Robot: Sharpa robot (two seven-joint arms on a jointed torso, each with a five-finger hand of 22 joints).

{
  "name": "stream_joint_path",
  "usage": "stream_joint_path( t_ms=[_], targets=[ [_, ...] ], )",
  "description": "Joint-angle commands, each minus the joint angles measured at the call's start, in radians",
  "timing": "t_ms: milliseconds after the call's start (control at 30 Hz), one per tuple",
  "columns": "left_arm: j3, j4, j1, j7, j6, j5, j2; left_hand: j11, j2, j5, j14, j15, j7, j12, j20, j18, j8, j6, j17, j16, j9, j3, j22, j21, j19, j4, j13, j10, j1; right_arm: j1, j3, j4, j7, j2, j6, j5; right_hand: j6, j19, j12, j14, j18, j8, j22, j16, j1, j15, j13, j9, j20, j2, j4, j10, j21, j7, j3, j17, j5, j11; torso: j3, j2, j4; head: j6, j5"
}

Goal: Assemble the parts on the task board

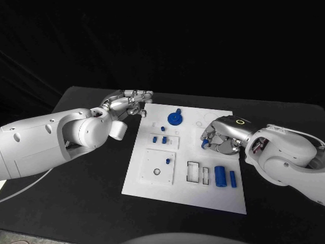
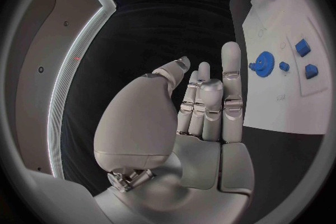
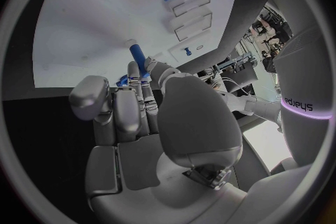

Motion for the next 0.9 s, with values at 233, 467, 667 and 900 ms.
stream_joint_path(
  t_ms=[233,467,667,900],
  targets=[
    [0.000,-0.002,0.000,0.003,0.017,-0.003,0.002,-0.001,0.003,0.004,-0.008,0.000,0.001,0.003,0.007,0.016,0.004,-0.006,-0.001,-0.001,0.000,0.001,-0.001,-0.004,-0.003,-0.006,0.001,-0.008,0.006,0.015,0.009,0.075,0.004,-0.017,-0.037,0.104,0.008,0.009,-0.007,0.030,-0.004,0.006,0.000,0.003,-0.010,-0.010,0.001,0.002,-0.001,-0.005,0.002,0.005,0.006,0.000,0.008,0.001,0.000,0.000,-0.0005,0.000,-0.0015,0.001,0.004],
    [0.000,-0.004,0.000,0.003,0.020,-0.003,0.007,-0.001,0.003,0.004,-0.008,0.000,0.001,0.003,0.007,0.016,0.004,-0.006,-0.001,-0.001,0.000,0.001,-0.001,-0.004,-0.003,-0.006,0.001,-0.008,0.006,0.009,0.010,0.105,0.028,0.038,-0.043,0.126,0.007,0.008,-0.009,0.029,-0.003,0.005,-0.002,0.002,-0.011,-0.010,0.000,0.001,-0.001,-0.007,0.002,0.005,0.005,0.001,0.009,-0.001,0.002,0.000,-0.0004,0.000,0.0008,0.002,0.014],
    [0.000,-0.005,0.000,0.002,0.022,-0.003,0.013,-0.001,0.003,0.004,-0.008,0.000,0.001,0.003,0.007,0.016,0.004,-0.006,-0.001,-0.001,0.000,0.001,-0.001,-0.004,-0.003,-0.006,0.001,-0.008,0.006,-0.027,0.007,0.095,0.053,0.127,-0.040,0.114,0.005,0.007,-0.012,0.029,-0.003,0.003,-0.006,0.002,-0.011,-0.010,0.000,0.001,-0.002,-0.009,0.001,0.005,0.003,0.002,0.011,-0.002,0.006,0.001,-0.0003,0.002,0.0006,-0.003,0.030],
    [0.000,-0.005,0.000,0.002,0.023,-0.003,0.017,-0.001,0.003,0.004,-0.008,0.000,0.001,0.003,0.007,0.016,0.004,-0.006,-0.001,-0.001,0.000,0.001,-0.001,-0.004,-0.003,-0.006,0.001,-0.008,0.006,-0.069,0.002,0.061,0.075,0.204,-0.034,0.098,0.003,0.006,-0.015,0.029,-0.003,0.002,-0.008,0.000,-0.011,-0.009,0.000,0.001,-0.002,-0.010,0.001,0.004,0.001,0.003,0.013,-0.004,0.009,0.001,-0.0008,0.001,-0.0006,-0.009,0.040]
  ],
)
